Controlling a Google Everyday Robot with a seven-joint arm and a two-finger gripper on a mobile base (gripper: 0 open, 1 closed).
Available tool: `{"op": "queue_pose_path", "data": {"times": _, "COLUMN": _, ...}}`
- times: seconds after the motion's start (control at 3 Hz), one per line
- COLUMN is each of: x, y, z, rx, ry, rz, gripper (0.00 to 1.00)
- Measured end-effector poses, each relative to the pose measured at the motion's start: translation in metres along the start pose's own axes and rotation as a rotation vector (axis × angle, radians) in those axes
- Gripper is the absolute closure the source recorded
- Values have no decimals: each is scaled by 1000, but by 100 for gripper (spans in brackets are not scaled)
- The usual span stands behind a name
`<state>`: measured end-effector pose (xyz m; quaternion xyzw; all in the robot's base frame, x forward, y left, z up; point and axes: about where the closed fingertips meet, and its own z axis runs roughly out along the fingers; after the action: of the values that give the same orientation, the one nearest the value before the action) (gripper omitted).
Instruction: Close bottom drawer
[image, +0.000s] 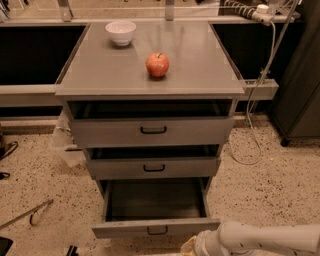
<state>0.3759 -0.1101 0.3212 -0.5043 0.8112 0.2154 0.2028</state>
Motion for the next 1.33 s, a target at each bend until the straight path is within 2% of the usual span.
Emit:
{"op": "queue_pose_path", "data": {"times": 0.33, "x": 28, "y": -19, "z": 57, "rx": 28, "ry": -38, "rz": 43, "gripper": 100}}
{"op": "queue_pose_path", "data": {"times": 0.67, "x": 37, "y": -46, "z": 114, "rx": 23, "ry": -74, "rz": 40, "gripper": 100}}
{"op": "queue_pose_path", "data": {"times": 1.0, "x": 39, "y": -76, "z": 121, "rx": 69, "ry": -90, "rz": 64, "gripper": 100}}
{"op": "queue_pose_path", "data": {"times": 1.33, "x": 38, "y": -77, "z": 121, "rx": 70, "ry": -90, "rz": 63, "gripper": 100}}
